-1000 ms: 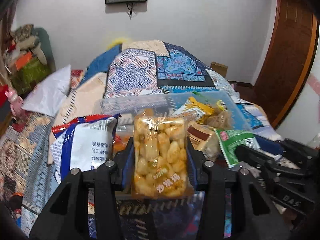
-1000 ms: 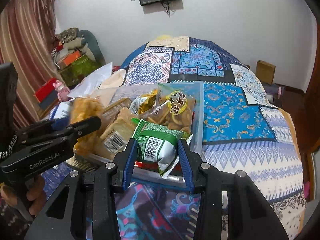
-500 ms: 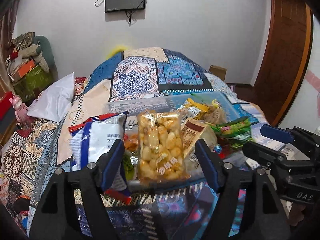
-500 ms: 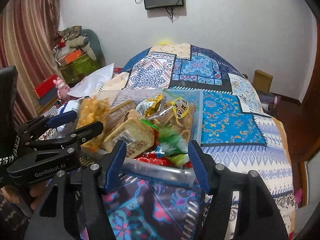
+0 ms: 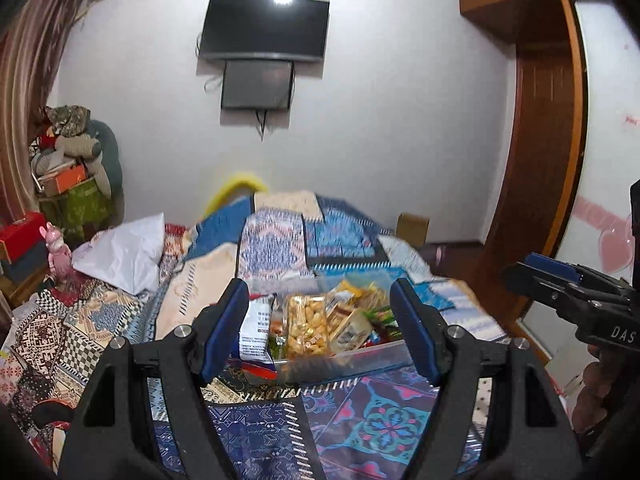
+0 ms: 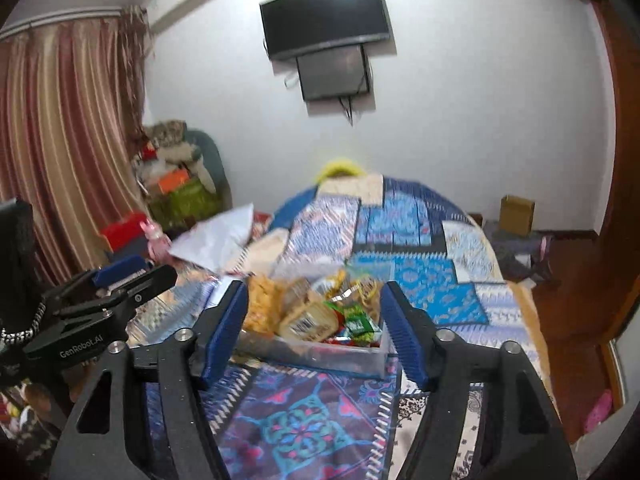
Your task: Organize snacks
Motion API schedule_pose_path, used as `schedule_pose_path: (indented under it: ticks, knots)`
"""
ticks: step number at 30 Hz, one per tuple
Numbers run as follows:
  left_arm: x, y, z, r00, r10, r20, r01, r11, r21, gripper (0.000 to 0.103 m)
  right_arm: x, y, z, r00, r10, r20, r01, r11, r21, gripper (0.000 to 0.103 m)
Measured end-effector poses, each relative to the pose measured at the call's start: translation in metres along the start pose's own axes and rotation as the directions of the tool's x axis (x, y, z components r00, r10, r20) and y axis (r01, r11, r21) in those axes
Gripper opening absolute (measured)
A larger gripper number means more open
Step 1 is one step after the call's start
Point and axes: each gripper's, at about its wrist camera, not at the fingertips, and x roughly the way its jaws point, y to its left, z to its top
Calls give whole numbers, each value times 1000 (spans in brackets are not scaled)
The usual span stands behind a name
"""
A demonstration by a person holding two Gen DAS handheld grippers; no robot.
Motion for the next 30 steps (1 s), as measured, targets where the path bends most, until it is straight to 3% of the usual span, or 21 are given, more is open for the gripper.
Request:
schedule_pose_path:
  ticks: [7,13,30]
  knots:
    - [-53,-7,4,996,26,84,-27,1000,15,97,-41,21,3,997,-3,83,5,1000,-21,85]
    - [-72,-11,0,994,36,99,-38,999,25,102,-50,33,0,993,-42,113,46,998,-30,103]
    - [-84,-13,-4,991,49,127,-53,998,30,103,-63,42,-9,994,-32,105,36,999,-41,103]
